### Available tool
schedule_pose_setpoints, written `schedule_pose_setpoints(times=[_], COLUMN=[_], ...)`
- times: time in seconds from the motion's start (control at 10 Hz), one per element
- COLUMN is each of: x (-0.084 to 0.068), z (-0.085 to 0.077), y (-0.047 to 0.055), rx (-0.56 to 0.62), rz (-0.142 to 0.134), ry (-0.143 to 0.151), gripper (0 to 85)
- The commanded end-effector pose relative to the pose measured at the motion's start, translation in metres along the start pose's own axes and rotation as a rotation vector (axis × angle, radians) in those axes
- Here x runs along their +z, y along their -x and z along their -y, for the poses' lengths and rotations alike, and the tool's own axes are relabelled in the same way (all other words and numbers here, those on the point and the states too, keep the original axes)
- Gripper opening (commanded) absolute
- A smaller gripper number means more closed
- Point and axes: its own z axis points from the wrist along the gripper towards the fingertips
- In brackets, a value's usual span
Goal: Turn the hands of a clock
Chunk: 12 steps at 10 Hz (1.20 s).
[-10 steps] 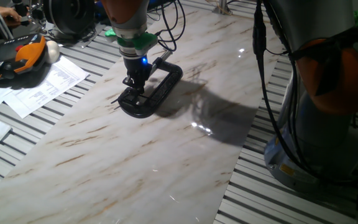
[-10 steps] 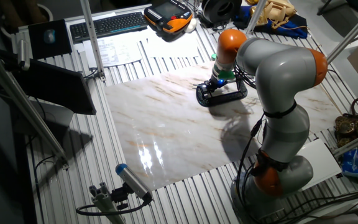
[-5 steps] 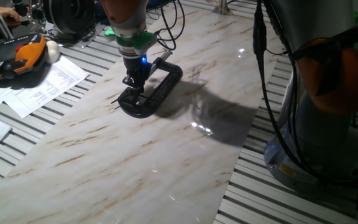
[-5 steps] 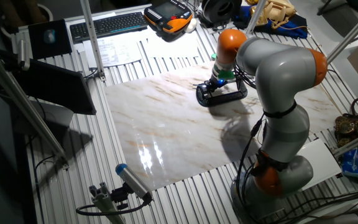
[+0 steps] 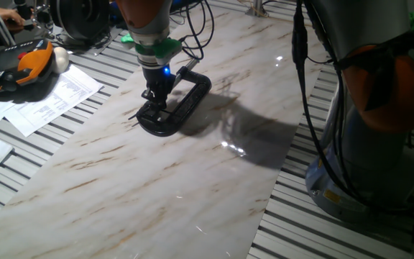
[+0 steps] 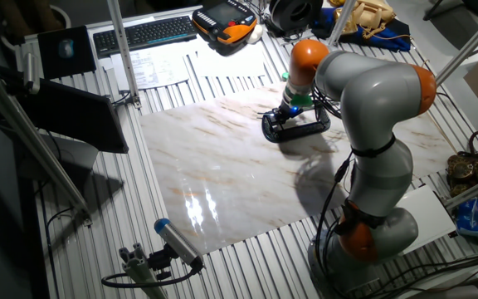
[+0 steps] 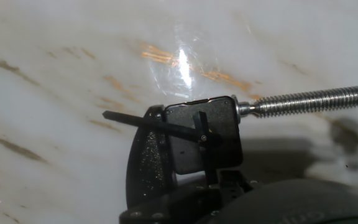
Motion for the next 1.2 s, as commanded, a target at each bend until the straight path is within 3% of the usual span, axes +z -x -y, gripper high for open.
schedule_pose_setpoints(times=[0.0, 0.7, 1.1], x=[0.0, -0.008, -0.041], z=[0.0, 0.002, 0.007], y=[0.0, 0.003, 0.012], rx=[0.0, -0.002, 0.003], rz=[0.0, -0.005, -0.031], ry=[-0.001, -0.01, 0.008], gripper=[0.0, 0.0, 0.0])
